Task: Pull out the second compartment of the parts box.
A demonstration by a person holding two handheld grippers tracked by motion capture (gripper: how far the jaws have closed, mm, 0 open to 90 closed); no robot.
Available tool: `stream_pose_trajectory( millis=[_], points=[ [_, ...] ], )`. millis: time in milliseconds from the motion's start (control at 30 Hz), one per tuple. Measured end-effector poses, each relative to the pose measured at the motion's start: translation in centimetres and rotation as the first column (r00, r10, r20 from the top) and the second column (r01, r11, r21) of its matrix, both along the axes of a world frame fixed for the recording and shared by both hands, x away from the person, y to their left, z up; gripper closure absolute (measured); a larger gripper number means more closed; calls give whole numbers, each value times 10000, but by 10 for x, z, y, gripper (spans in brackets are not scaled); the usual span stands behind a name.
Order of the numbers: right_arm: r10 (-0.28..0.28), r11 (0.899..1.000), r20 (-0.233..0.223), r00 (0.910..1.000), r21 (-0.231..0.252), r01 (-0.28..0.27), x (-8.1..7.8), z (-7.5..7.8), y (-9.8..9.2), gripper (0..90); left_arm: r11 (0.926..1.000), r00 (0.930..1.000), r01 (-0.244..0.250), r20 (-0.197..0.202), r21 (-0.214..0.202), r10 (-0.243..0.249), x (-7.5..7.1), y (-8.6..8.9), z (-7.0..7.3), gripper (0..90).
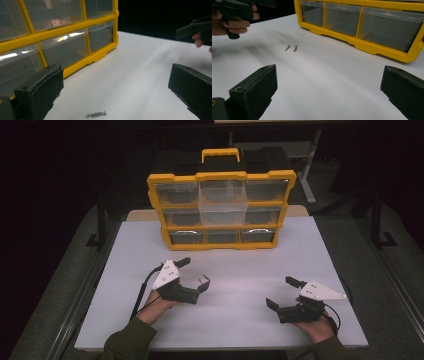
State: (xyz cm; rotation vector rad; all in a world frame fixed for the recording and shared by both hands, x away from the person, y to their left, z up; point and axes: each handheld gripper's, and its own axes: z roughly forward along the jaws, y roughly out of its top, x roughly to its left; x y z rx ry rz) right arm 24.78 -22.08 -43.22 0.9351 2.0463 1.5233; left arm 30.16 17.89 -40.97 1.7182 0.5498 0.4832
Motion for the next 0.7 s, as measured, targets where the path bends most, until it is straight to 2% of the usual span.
stream_pose_trajectory(
  millis=[100, 200, 333, 633, 700],
  points=[
    [-47, 10000, -45, 10000, 59, 47, -1, 0, 0, 2, 9998, 10000, 69, 24, -193, -69, -3, 10, 2, 0],
    [-13, 10000, -9, 10000, -3, 13, 0, 0, 0, 2, 9999, 9999, 95, -44, -136, -96, -6, 20, 2, 0],
    [-18, 10000, 0, 10000, -19, 18, 0, 0, 0, 2, 9996, 10000, -4, 9, -283, 4, -14, 33, 2, 0],
    [-13, 10000, 16, 10000, -21, 13, 1, 0, 1, 2, 9994, 9995, -317, 93, -115, 318, -29, 55, -4, 0],
    [-13, 10000, 25, 10000, -39, 13, 1, 0, 1, 2, 9993, 9994, -329, 81, -195, 331, -32, 58, -4, 0]
  ],
)
